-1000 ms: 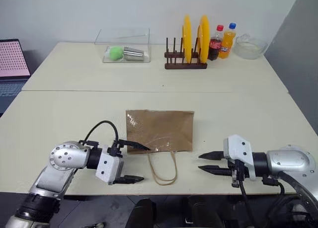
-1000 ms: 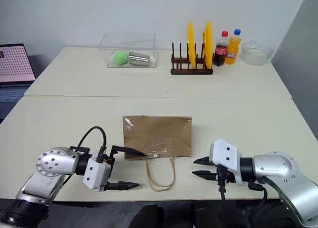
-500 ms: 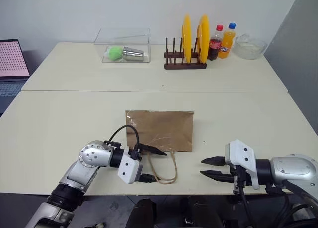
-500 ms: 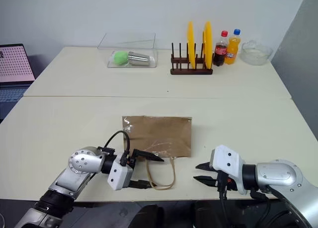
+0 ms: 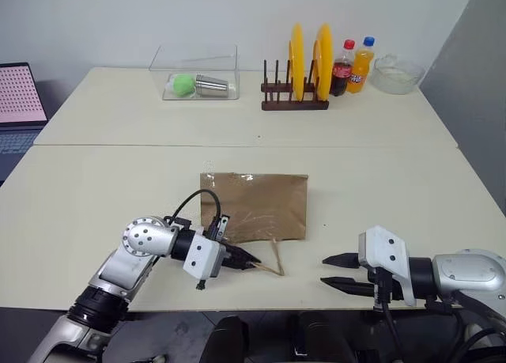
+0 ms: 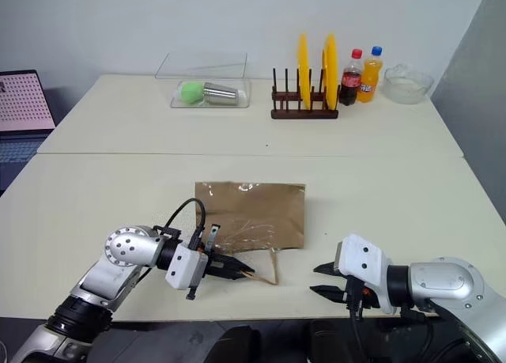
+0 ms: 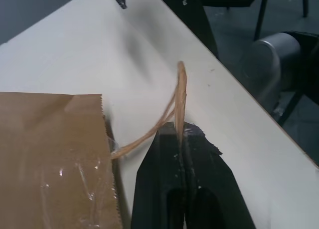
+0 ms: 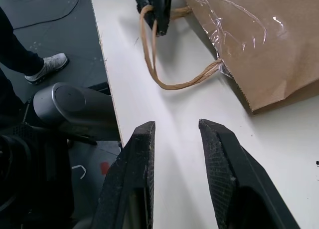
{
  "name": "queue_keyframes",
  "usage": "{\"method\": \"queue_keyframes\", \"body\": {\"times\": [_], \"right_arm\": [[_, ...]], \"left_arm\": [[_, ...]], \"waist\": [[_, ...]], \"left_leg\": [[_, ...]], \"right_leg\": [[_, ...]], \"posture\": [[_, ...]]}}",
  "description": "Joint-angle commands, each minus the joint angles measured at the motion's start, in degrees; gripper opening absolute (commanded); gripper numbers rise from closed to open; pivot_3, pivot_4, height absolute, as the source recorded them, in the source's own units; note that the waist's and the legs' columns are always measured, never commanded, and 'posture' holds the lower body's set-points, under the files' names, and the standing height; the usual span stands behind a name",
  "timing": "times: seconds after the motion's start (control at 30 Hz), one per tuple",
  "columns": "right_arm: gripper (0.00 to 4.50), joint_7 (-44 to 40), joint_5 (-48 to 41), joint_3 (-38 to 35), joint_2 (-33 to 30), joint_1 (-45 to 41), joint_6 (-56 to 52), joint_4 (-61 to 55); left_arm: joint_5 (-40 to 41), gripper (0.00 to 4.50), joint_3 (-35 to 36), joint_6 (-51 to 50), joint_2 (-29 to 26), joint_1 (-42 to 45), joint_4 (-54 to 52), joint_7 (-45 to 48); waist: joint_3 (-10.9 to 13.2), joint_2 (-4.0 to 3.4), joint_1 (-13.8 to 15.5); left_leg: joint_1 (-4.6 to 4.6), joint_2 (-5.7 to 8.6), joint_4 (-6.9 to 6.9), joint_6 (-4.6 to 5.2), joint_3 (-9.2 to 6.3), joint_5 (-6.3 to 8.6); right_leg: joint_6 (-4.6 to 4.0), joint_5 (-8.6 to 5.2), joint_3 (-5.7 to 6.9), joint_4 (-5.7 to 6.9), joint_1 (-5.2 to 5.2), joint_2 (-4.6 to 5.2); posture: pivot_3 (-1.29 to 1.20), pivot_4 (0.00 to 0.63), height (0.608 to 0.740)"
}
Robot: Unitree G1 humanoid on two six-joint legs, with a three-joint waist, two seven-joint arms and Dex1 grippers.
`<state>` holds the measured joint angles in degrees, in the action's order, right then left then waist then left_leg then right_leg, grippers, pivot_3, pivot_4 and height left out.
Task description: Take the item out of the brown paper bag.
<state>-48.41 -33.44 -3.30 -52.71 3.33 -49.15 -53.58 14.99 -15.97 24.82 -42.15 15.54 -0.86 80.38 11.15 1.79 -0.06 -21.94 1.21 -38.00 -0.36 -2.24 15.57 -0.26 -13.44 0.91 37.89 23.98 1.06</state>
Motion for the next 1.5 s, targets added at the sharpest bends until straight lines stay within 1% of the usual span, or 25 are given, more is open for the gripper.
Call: {"method": "queue_keyframes", "body": {"times": [0.03,0.3,0.4,0.5,0.67,0.83,1.1,1.27,1.37,1.5], "right_arm": [[1.42,0.3,-0.9,-0.5,-0.4,0.1,1.5,-1.6],[1.42,0.6,-0.3,1.2,-0.3,0.5,2.6,-1.5],[1.42,0.9,-0.3,1.8,-0.1,0.5,3.0,-1.7],[1.42,1.6,-1.2,1.8,0.4,-0.2,3.1,-2.0],[1.42,1.6,-1.1,2.0,-0.2,0.7,3.2,-2.4],[1.42,2.9,-2.0,2.9,0.0,0.4,2.6,-3.1],[1.42,3.9,-3.0,2.8,-0.7,0.6,2.2,-3.6],[1.42,4.8,-3.6,2.4,-0.9,1.3,1.9,-4.3],[1.42,5.3,-4.0,2.4,-1.1,1.7,1.9,-4.7],[1.42,5.9,-4.6,2.3,-1.4,1.9,1.9,-4.8]], "left_arm": [[1.5,0.02,0.1,-1.5,-1.0,-0.7,-2.9,1.1],[0.7,0.02,-0.4,-4.2,-2.0,-2.8,-4.2,2.6],[0.6,0.63,0.1,-4.3,-1.6,-4.0,-2.9,1.8],[0.2,1.56,1.2,-0.9,-1.3,-3.8,-1.9,1.4],[0.7,3.05,3.3,5.9,-3.2,-5.0,-2.1,1.8],[0.4,3.05,2.2,8.7,-2.8,-4.9,-0.3,1.8],[-1.3,3.05,-1.2,9.4,2.2,-1.4,1.4,0.7],[-1.6,3.05,-2.1,9.7,4.0,0.7,3.1,0.7],[-1.2,2.52,-2.4,9.6,4.1,0.9,3.1,1.1],[-0.6,1.26,-2.3,8.3,4.4,1.2,2.9,0.9]], "waist": [[0.0,0.00,0.0],[0.0,0.00,0.0],[0.0,0.00,0.0],[0.0,0.00,0.0],[0.0,0.00,0.1],[0.0,0.00,0.1],[0.0,0.00,0.1],[0.0,0.01,0.1],[0.0,0.01,0.1],[0.0,0.01,0.1]], "left_leg": [[0.00,0.00,0.00,0.00,0.01,0.00],[0.00,0.00,0.01,0.00,-0.01,0.00],[0.01,0.00,0.01,0.00,0.01,0.00],[-0.01,0.00,0.00,0.00,-0.02,0.00],[-0.01,0.00,0.00,0.00,-0.02,0.00],[-0.01,-0.01,0.00,0.00,-0.01,0.00],[0.00,0.00,-0.01,0.00,-0.01,0.00],[0.01,0.00,-0.01,0.00,-0.01,0.00],[0.01,0.00,-0.01,0.00,-0.02,0.00],[0.02,0.00,-0.01,0.00,-0.02,0.00]], "right_leg": [[0.00,0.00,-0.01,-0.01,0.00,0.00],[0.00,0.00,0.00,-0.02,0.00,-0.01],[0.00,0.00,-0.02,-0.02,0.00,0.00],[0.00,0.00,-0.01,-0.03,0.00,0.00],[0.01,0.00,-0.02,-0.04,-0.01,0.00],[0.01,0.00,-0.01,-0.04,-0.01,0.00],[0.03,0.01,-0.01,-0.07,-0.05,0.00],[0.03,0.01,-0.01,-0.07,-0.06,-0.01],[0.03,0.01,0.00,-0.07,-0.06,-0.01],[0.03,0.02,0.00,-0.07,-0.08,-0.01]], "posture": [[0.00,0.150,0.740],[0.00,0.150,0.740],[0.00,0.150,0.740],[0.00,0.150,0.740],[0.00,0.150,0.740],[0.00,0.150,0.740],[0.00,0.150,0.740],[0.00,0.150,0.740],[0.00,0.150,0.740],[0.00,0.150,0.740]]}}
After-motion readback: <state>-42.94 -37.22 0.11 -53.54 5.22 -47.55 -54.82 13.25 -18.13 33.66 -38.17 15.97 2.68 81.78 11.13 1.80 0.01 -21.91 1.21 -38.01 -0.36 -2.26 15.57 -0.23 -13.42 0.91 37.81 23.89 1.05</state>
